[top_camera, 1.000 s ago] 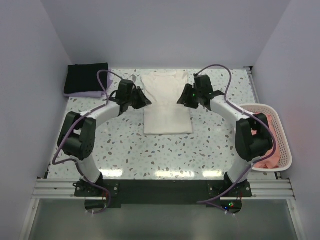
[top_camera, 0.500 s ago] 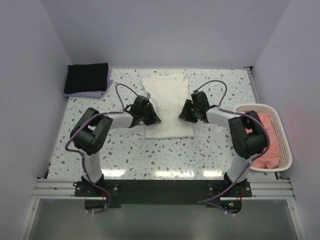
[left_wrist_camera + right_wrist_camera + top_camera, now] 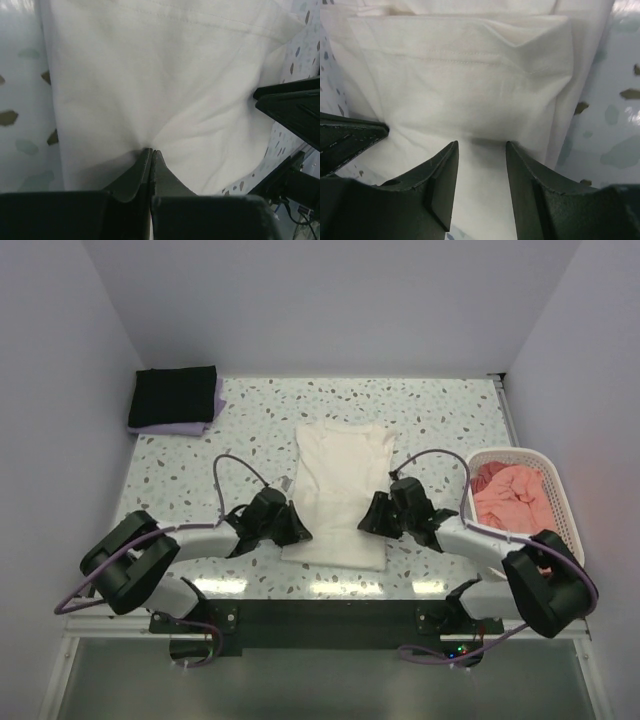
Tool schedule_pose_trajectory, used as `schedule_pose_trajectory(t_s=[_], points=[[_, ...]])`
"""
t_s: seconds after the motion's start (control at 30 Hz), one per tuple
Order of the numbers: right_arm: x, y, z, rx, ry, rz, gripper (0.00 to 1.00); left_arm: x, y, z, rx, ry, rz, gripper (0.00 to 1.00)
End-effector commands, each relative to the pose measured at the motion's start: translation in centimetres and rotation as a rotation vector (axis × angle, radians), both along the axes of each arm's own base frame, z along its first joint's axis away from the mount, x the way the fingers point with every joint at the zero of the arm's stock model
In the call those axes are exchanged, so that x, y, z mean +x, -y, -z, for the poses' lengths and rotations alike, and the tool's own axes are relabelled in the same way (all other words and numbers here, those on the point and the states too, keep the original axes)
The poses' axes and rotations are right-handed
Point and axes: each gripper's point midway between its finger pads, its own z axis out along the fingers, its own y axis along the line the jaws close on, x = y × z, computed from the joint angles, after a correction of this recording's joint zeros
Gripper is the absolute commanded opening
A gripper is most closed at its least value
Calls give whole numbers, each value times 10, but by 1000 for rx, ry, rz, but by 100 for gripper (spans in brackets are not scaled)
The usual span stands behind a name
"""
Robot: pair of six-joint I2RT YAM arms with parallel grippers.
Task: Fold and stack the t-shirts
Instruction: Fold the tshirt
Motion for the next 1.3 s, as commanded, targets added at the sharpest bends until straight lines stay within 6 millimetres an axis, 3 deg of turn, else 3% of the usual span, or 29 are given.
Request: schedule_pose_trajectory(t_s=[0.0,0.07,0.13,0.17,0.23,0.27,0.3,0.33,0.37,0.4,0.43,0.47,0.5,0.53,0.57,0.63,0.7,0.73,0.77,0.83,0.9,0.97,1.0,1.03,1.27], points=[[-66,20,31,-109,-167,-58,48,-41,-14,16,45,-73,0,0],[-69,25,20,-126,-163,-69,48,-49,-17,11,32,-71,5,0],[-57,22,-6,-116,-83,-75,49,-48,-17,-1,19,-52,4,0],[-40,13,-31,-88,-11,-79,50,-46,-17,-7,19,-38,3,0],[-14,4,-61,-78,114,-87,54,-36,-16,-25,24,12,-3,4],[14,-10,-97,-43,231,-80,54,-34,-18,-28,42,18,-8,5],[31,-17,-111,-46,285,-84,54,-28,-18,-34,51,45,-6,6],[49,-25,-106,-85,307,-120,54,-19,-18,-42,66,67,-24,8],[79,-44,-139,-56,404,-128,54,-13,-18,-46,66,76,-27,9],[96,-53,-145,-66,436,-141,53,-4,-22,-48,75,85,-44,9],[116,-62,-121,-122,417,-179,52,6,-21,-54,74,98,-53,8],[144,-78,-151,-93,498,-174,52,13,-22,-56,77,104,-63,8],[157,-85,-153,-92,511,-183,51,26,-29,-59,84,111,-93,8],[176,-88,-125,-122,466,-190,50,38,-29,-65,81,120,-108,8],[197,-99,-149,-88,518,-192,49,49,-36,-68,82,128,-141,8],[218,-113,-147,-70,548,-222,47,65,-36,-77,76,153,-160,8],[243,-129,-132,-81,552,-245,47,77,-35,-82,75,166,-155,8],[254,-138,-142,-73,587,-261,46,84,-32,-81,93,160,-156,8],[261,-143,-114,-87,553,-278,46,87,-32,-78,101,153,-154,7],[271,-155,-112,-65,574,-306,46,94,-26,-71,102,137,-145,6],[279,-162,-98,-56,581,-315,46,99,-24,-63,103,126,-146,5],[288,-169,-101,-40,596,-315,46,102,-24,-56,119,116,-147,4],[290,-171,-85,-49,574,-321,46,105,-25,-51,135,111,-144,3],[295,-173,-89,-45,585,-318,46,106,-27,-46,149,101,-149,3],[298,-180,-68,-52,552,-334,45,107,-32,-27,182,75,-138,2]])
